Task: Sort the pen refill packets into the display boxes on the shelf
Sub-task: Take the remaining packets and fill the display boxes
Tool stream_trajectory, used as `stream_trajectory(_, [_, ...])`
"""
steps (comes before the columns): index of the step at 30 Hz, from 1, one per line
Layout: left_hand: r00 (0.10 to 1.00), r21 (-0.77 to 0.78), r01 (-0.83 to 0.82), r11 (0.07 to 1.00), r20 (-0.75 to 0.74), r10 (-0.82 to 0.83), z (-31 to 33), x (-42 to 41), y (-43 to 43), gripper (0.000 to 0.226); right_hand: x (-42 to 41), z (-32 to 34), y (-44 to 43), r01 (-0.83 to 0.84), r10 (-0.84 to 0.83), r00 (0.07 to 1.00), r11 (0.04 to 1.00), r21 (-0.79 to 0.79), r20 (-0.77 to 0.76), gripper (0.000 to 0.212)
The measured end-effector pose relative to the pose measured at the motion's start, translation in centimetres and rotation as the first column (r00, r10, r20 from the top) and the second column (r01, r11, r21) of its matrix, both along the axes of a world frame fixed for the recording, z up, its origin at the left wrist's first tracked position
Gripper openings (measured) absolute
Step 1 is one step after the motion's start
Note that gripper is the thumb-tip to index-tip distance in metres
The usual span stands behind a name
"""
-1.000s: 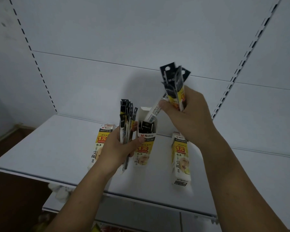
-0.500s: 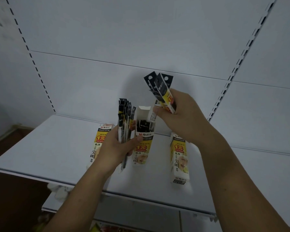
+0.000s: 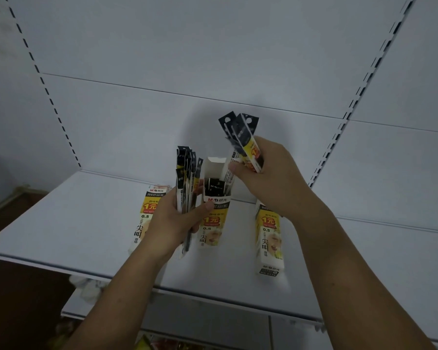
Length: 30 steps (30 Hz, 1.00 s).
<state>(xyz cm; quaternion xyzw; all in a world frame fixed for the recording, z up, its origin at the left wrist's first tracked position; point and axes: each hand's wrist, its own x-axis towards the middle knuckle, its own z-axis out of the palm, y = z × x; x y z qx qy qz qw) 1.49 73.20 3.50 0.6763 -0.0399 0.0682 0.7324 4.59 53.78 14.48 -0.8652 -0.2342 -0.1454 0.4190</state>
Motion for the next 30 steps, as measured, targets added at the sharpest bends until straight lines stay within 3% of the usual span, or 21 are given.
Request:
stream_trajectory(3, [1.0,0.005,0.009,1.0,0.008,-0.009,0.0,0.0,-0.1,0.018,-0.3,1.0,-0.3,0.045,-0.06,0.996,0.978,0.204,0.07,0.029])
stream_trajectory(5, [1.0,0.008,0.019,1.0,0.017,-0.019,0.0,-0.1,-0.1,0.015,-0.4,1.4,-0.3,0.038,-0.063,0.993,0.969,0.246,0.097,0.025])
stream_trajectory(10, [1.0,0.008,0.019,1.0,0.019,-0.019,0.1,-0.2,-0.2,0.014,0.2,0.4,0.6,-0.014,0.006,0.998,0.993,0.115,0.069,0.026])
stream_trajectory(15, [1.0,0.029,0.024,0.999,0.015,-0.025,0.0,-0.1,0.2,0.011,0.3,0.1,0.4,-0.043,0.03,0.994,0.991,0.129,0.1,0.018])
stream_trajectory(20, [0.999,0.022,0.026,0.999,0.029,-0.027,0.0,0.0,0.1,0.012,0.8,-0.4,1.4,-0.056,0.056,0.997,0.998,0.016,0.052,0.029])
stream_trajectory(30, [0.998,0.019,0.049,0.999,0.035,-0.05,0.2,0.0,0.2,0.013,1.8,-0.4,0.9,-0.07,0.071,0.997,0.997,0.018,-0.006,0.026])
